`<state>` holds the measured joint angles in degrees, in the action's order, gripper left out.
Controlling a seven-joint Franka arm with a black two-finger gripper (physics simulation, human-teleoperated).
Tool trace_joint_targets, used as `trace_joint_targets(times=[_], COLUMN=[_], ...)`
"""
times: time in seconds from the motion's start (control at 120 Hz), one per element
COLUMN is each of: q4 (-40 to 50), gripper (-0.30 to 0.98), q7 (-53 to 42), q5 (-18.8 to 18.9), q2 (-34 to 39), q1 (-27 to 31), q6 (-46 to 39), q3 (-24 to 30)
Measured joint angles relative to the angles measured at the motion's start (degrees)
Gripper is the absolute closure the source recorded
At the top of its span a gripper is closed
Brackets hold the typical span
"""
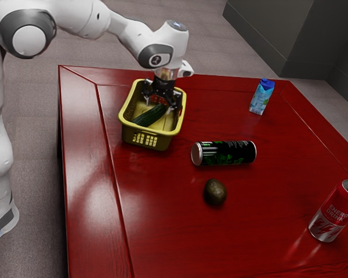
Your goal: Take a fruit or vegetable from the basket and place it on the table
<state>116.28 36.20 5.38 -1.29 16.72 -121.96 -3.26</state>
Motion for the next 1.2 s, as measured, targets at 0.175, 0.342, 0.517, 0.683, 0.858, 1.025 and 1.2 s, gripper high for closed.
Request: trace_joint_targets(times=[0.175,0.342,0.517,0.683,0.858,1.025,1.2], q4=[0.3,0.3,0.6,3.2,3.7,3.8,3.8], gripper=[0.08,0.07,0.06,0.07,0.08,0.11,0.15], q7=[-0.8,-2.1,-3.6,-3.0,-3.0,-3.0,-3.2], q5=[-0.1,0.2,1.2,0.8,-0.3,-1.1,-1.4], q2=[0.0,-1.1,-1.2,0.5,0.8,0.1,-0.3], q1=[-0.3,0.0,0.6,0.8,0.3,-0.3,-0.7], q6=[-0.2,-0.5,-0.4,-0.9,-1.5,-2.4,-3.2], q3=[0.0,0.2,0.3,0.2,0.0,0.0,0.0])
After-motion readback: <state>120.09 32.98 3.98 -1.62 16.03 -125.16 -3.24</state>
